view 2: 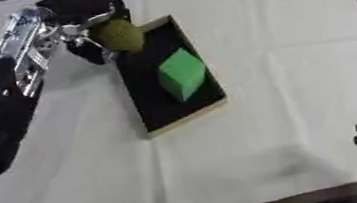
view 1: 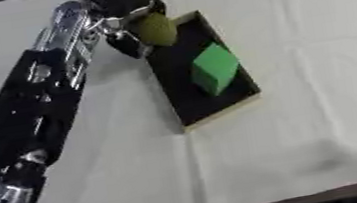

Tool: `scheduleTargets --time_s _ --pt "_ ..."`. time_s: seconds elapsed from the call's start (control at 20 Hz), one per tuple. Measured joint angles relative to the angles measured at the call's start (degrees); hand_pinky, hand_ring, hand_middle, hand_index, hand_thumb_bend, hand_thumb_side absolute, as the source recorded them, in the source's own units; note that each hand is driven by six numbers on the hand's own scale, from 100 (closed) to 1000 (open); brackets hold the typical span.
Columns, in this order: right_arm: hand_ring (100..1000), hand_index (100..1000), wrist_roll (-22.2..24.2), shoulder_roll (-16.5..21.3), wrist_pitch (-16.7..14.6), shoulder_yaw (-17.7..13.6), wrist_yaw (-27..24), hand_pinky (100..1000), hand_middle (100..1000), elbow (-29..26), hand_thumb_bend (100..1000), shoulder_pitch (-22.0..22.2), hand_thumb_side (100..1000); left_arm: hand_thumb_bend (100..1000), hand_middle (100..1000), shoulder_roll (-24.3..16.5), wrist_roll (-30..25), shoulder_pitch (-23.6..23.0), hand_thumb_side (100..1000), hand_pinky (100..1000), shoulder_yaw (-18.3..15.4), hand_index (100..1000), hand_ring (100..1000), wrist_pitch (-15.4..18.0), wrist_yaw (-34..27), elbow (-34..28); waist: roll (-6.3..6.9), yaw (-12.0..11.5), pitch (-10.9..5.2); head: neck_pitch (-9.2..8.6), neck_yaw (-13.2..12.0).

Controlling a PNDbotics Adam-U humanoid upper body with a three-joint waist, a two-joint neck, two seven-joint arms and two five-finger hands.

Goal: Pick up objects on the table and place them in the box.

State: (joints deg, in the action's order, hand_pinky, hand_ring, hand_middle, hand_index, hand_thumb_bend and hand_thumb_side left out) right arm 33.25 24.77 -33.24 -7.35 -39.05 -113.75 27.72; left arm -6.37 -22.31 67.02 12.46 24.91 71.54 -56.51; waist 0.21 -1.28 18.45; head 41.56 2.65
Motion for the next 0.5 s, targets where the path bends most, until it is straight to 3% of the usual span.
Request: scheduleTargets --time_s 0.25,0.3,0.5 --pt "1000 1000 0.00 0.00 0.00 0.07 0.69 1000 610 0.00 100 0.00 470 258 504 1.37 0.61 -0.04 200 558 0.34 696 601 -0.13 2.10 0.67 0.06 0.21 0.00 -0.02 -0.08" --pt "1000 1000 0.00 0.00 0.00 0.17 0.89 1000 610 0.00 100 0.00 470 289 569 1.61 0.75 -0.04 222 627 0.45 771 665 -0.25 2.51 0.83 0.06 0.23 0.00 -0.02 -0.12" --pt "1000 1000 0.00 -0.02 0.00 0.36 1.21 1000 609 0.00 100 0.01 470 449 745 2.25 0.38 -0.05 252 777 0.81 898 825 -0.79 5.26 1.76 0.13 0.39 0.00 -0.02 -0.20"
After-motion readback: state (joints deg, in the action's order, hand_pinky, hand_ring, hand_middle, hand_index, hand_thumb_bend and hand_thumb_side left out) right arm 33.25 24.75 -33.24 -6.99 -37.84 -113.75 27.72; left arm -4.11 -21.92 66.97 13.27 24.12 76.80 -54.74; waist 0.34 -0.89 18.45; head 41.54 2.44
